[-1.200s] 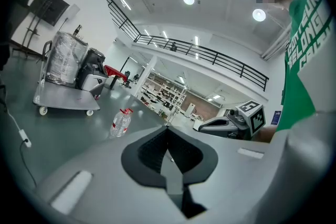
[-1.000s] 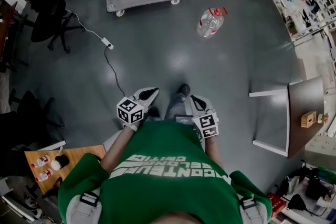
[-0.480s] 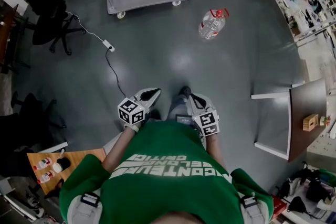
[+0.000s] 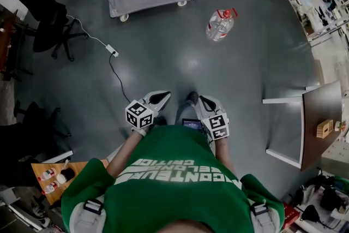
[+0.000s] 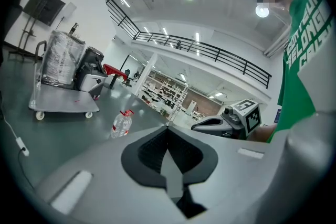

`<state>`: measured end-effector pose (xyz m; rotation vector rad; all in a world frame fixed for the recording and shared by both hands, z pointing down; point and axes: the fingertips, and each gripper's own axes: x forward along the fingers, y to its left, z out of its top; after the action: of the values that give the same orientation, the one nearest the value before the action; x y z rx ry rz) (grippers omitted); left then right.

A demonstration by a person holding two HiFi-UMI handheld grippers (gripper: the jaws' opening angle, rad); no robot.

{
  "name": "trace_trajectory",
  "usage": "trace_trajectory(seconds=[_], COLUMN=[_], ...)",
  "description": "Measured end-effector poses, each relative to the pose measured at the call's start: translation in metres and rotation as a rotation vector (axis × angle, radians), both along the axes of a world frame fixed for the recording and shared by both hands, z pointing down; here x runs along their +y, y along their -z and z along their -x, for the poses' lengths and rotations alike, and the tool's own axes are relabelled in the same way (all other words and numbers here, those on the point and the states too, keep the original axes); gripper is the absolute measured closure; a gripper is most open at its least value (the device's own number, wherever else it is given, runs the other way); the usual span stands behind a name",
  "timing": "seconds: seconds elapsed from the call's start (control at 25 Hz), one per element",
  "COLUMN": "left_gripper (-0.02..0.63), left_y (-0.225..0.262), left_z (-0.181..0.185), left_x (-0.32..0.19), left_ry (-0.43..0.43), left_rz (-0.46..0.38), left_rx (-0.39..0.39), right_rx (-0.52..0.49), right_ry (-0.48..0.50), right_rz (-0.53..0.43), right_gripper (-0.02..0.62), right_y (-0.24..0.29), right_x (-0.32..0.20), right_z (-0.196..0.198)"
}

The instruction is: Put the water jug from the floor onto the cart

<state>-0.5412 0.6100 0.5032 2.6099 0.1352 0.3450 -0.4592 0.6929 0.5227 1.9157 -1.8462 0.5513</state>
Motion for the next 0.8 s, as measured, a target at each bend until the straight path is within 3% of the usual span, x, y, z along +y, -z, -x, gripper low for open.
trace_trajectory(seconds=[0.48, 0.8], left_gripper=[0.595, 0.597], left_y=[0.004, -0.001], left_z=[-0.071, -0.126], left_x=[-0.029, -0.028], left_ry=[-0.005, -0.073], left_rz=[-0.026, -0.046], left_rx=[-0.003, -0.023], right_rx=[-0.003, -0.018], right_ry=[0.018, -0.074], right_rz=[-0.029, -0.049], right_gripper=[0.601, 0.601], right_y=[0.001, -0.006], right_x=[-0.036, -0.036], right_z=[-0.069, -0.137])
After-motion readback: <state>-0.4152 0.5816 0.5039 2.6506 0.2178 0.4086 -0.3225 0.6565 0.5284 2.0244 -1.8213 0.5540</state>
